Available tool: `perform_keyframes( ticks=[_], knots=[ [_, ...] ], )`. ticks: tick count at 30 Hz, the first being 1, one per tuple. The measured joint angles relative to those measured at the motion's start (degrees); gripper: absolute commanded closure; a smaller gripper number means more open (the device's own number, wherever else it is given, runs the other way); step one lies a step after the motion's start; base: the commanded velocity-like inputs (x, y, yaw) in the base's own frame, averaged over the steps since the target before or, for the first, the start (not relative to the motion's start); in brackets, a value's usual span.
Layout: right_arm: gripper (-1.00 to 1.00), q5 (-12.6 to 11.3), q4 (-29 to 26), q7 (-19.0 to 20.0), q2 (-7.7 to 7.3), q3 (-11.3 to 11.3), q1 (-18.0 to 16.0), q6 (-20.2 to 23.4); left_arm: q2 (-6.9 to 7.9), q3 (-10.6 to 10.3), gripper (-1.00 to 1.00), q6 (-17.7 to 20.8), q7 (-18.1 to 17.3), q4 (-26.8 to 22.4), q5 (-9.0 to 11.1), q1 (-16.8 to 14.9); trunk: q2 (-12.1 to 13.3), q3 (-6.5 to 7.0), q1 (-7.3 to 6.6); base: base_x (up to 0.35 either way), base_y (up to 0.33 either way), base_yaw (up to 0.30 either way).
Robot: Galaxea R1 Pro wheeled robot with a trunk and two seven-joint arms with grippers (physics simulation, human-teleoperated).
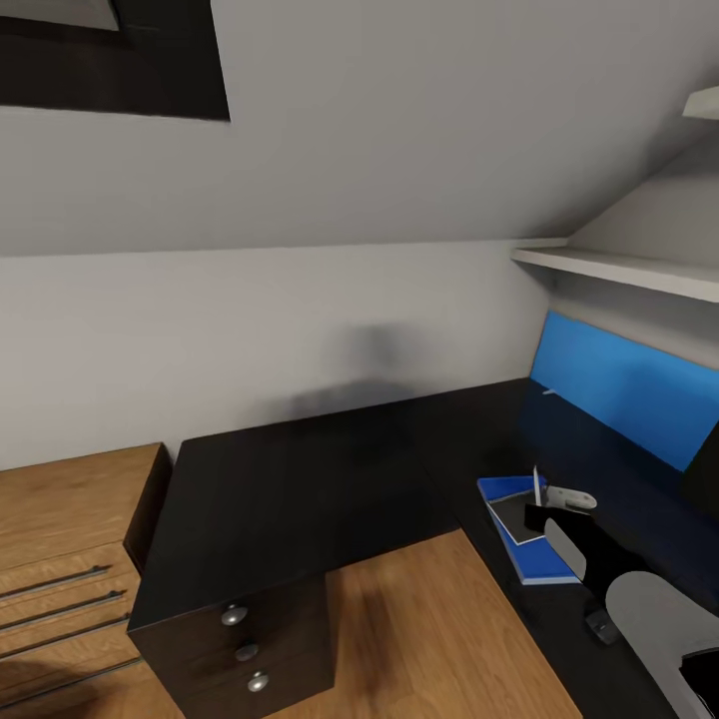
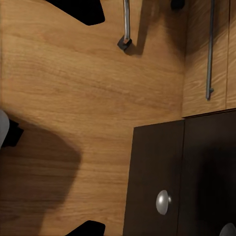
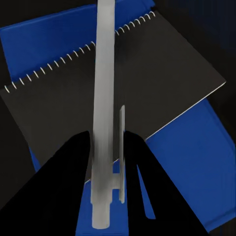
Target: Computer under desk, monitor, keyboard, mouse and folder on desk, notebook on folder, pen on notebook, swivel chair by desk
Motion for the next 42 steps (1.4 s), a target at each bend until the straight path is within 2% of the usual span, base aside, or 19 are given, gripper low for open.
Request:
perform_keyframes(
  ticks=[5,27,42],
  knots=[
    [1.0,0.03,-0.08,-0.01,0.0,-0.03,0.0,1.09,0.0,0.02,-1.0,0.0,0.0,0.0,0.0,0.0,-2.01,-0.9,1.1,0.0,0.0,0.0],
    [1.0,0.03,-0.17,-0.19,-0.09,-0.1,0.0,1.14,0.0,-0.06,-1.0,-0.06,0.08,0.0,0.0,0.0,-10.84,-4.86,5.93,0.0,0.0,0.0],
    [1.0,-0.01,-0.16,-2.84,-0.09,-0.16,0.0,1.14,0.07,-0.06,-1.0,-0.05,0.04,0.03,0.0,0.0,-16.86,-7.55,9.23,0.0,0.0,0.0]
  ],
)
